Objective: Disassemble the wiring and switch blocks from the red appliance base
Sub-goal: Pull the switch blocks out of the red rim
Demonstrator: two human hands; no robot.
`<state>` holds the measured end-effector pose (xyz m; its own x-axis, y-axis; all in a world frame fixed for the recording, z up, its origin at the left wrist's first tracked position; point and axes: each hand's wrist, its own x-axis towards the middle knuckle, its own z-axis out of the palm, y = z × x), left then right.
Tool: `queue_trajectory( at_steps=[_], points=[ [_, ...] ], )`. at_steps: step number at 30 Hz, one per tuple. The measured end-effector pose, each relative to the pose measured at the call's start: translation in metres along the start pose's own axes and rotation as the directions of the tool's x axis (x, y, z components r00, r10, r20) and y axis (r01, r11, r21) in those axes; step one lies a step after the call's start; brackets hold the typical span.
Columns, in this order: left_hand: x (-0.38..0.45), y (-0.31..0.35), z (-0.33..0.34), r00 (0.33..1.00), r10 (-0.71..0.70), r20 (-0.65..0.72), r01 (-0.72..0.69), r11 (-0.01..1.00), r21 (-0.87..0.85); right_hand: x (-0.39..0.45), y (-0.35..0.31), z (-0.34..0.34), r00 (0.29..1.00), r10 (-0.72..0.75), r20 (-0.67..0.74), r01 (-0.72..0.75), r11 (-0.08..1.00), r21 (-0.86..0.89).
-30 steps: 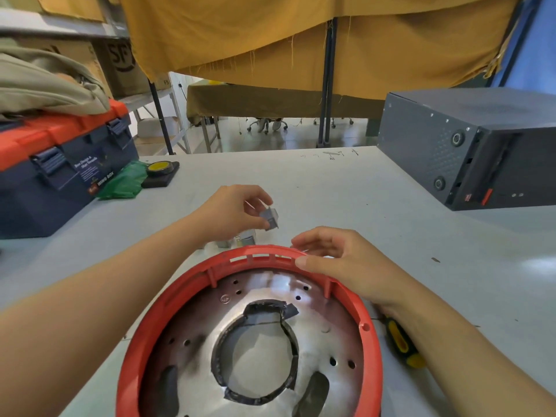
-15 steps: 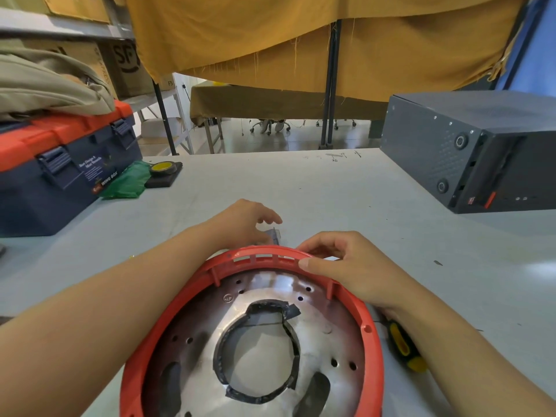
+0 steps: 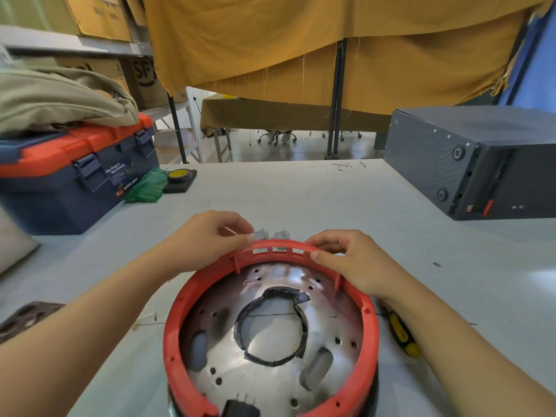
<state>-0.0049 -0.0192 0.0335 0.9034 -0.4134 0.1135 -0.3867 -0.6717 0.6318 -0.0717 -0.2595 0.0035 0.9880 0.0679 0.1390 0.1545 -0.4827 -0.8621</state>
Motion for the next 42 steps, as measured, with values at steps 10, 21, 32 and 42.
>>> queue_trajectory(
  at_steps=[10, 21, 32, 42],
  points=[
    [-0.059, -0.022, -0.020, 0.963, -0.260, -0.070, 0.261, 0.965, 0.014, -0.002, -0.012, 0.004, 0.999, 0.004, -0.033, -0.012, 0.962, -0.271],
    [-0.094, -0.003, -0.013, 0.954, -0.289, -0.077, 0.296, 0.950, 0.096, -0.035, -0.013, 0.013, 0.967, 0.100, -0.236, -0.210, 0.836, -0.507],
    [-0.100, 0.000, -0.005, 0.988, -0.152, -0.002, 0.151, 0.985, -0.079, -0.061, -0.021, 0.011, 0.956, 0.050, -0.290, -0.166, 0.905, -0.392],
    [-0.075, -0.009, -0.002, 0.989, -0.133, 0.063, 0.146, 0.921, -0.362, -0.039, -0.056, 0.024, 0.976, -0.192, 0.104, 0.217, 0.781, -0.586]
  ],
)
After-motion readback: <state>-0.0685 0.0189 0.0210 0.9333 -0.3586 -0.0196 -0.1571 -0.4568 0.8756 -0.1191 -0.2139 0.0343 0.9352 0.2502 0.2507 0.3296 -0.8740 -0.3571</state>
